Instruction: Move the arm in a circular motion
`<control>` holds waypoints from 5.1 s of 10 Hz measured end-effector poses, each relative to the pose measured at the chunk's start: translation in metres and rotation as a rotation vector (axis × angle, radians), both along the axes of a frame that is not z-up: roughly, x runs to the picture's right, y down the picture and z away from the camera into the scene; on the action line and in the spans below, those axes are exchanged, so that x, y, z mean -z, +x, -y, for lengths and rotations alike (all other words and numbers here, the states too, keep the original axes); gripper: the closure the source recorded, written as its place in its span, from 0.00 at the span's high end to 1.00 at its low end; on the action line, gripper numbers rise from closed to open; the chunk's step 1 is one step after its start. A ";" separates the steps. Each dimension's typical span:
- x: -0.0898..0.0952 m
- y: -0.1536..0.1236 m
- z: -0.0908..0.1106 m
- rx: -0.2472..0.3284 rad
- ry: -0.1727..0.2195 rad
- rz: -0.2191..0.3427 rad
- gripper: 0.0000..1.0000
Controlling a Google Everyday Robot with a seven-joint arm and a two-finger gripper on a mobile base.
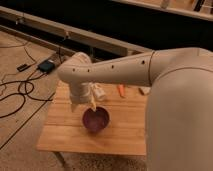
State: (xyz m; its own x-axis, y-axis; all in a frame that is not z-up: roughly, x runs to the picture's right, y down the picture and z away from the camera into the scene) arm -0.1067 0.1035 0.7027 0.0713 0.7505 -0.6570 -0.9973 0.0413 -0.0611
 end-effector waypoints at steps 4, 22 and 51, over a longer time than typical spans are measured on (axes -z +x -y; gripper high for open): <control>0.000 0.000 0.000 0.000 0.000 0.000 0.65; 0.006 0.019 -0.004 -0.035 0.002 -0.010 0.65; -0.015 0.016 -0.020 0.076 -0.001 0.168 0.65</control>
State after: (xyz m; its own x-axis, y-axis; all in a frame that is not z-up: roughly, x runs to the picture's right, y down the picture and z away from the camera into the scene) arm -0.0905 0.1237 0.7177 0.2366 0.7381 -0.6319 -0.9670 0.1156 -0.2270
